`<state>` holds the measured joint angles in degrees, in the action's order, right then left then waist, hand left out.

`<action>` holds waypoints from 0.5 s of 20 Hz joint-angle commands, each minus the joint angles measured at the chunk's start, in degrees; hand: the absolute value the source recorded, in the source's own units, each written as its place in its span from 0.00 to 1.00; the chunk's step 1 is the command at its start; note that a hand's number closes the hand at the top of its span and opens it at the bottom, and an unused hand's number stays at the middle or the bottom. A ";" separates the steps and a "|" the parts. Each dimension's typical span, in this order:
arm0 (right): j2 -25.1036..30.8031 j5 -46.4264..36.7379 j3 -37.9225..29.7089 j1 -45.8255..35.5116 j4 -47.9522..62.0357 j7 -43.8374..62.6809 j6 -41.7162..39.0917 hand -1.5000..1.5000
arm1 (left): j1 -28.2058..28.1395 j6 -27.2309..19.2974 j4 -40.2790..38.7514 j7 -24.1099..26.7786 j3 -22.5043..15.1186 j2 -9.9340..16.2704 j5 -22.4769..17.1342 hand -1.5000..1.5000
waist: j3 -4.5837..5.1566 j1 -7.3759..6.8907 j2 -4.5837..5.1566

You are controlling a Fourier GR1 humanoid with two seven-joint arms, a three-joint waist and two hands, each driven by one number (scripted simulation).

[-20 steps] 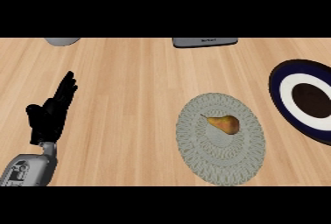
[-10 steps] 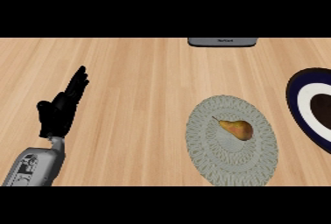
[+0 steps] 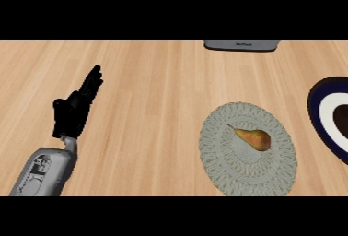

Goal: Pick the squash from the placemat and place it in the plate

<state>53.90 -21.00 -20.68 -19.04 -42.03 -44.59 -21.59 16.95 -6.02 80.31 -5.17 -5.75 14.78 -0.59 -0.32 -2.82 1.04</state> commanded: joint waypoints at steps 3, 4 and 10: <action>-4.31 -7.54 7.34 -7.13 12.00 -4.47 3.01 1.00 | -0.12 0.37 0.59 0.40 0.43 0.14 0.31 0.50 | 0.07 -0.58 -0.09; -4.91 -8.03 7.90 -8.46 13.86 -3.78 2.55 1.00 | 0.24 0.92 -0.30 -0.94 0.54 0.29 0.08 0.50 | 0.09 -0.18 -0.15; -7.83 -8.93 8.87 -14.84 23.32 -3.50 -0.41 0.00 | 1.08 1.65 -2.34 0.97 1.52 0.82 0.64 0.50 | 0.08 0.17 -0.02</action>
<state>47.22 -29.09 -12.32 -29.67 -25.14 -45.73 -18.75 17.34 -5.68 79.75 -5.43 -5.12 14.78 0.21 -0.26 -2.82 0.92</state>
